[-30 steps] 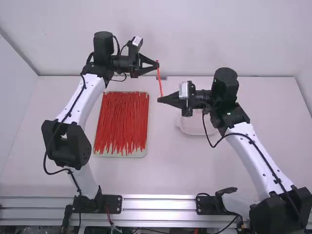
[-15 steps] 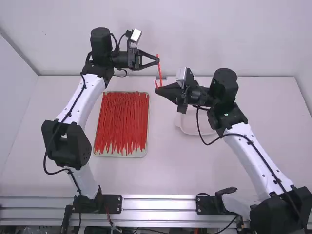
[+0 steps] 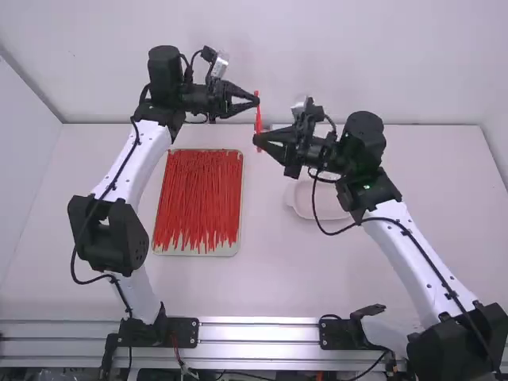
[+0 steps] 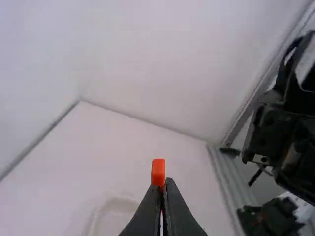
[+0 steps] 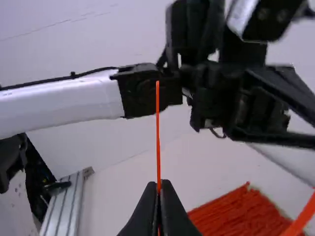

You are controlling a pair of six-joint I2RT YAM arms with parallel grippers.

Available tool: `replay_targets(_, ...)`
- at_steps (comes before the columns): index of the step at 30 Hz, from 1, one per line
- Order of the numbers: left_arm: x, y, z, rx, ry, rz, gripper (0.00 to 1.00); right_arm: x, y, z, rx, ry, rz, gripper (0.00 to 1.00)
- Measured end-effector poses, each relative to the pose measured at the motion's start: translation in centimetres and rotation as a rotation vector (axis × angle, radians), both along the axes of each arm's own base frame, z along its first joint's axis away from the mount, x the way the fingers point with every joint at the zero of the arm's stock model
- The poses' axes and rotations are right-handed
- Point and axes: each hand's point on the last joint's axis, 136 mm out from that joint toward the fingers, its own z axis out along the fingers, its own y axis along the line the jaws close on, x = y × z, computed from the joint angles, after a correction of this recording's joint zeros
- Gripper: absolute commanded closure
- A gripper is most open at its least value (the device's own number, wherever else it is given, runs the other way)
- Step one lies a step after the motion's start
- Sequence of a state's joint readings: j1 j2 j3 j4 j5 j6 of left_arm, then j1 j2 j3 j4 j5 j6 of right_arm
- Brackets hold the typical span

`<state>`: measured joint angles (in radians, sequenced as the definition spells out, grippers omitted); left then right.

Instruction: Fasten the cable tie

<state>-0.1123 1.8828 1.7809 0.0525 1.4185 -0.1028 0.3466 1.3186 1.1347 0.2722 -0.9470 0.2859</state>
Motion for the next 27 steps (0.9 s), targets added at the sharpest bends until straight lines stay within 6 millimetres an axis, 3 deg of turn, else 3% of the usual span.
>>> replay_targets(6,0.8,0.1,-1.1,0.034,-0.129,0.047,0.98,0.7,-0.3,-1.7,-0.015,0.154,-0.051,1.0)
replay_targets(15,-0.2,0.0,-0.9,0.026,-0.339,-0.012,0.98,0.9,-0.4,-1.9,0.032,0.334,-0.074,1.0)
replay_targets(27,-2.0,-1.0,-0.6,-0.009,-0.383,-0.107,0.98,0.4,-0.4,-3.9,0.009,0.502,-0.074,1.0)
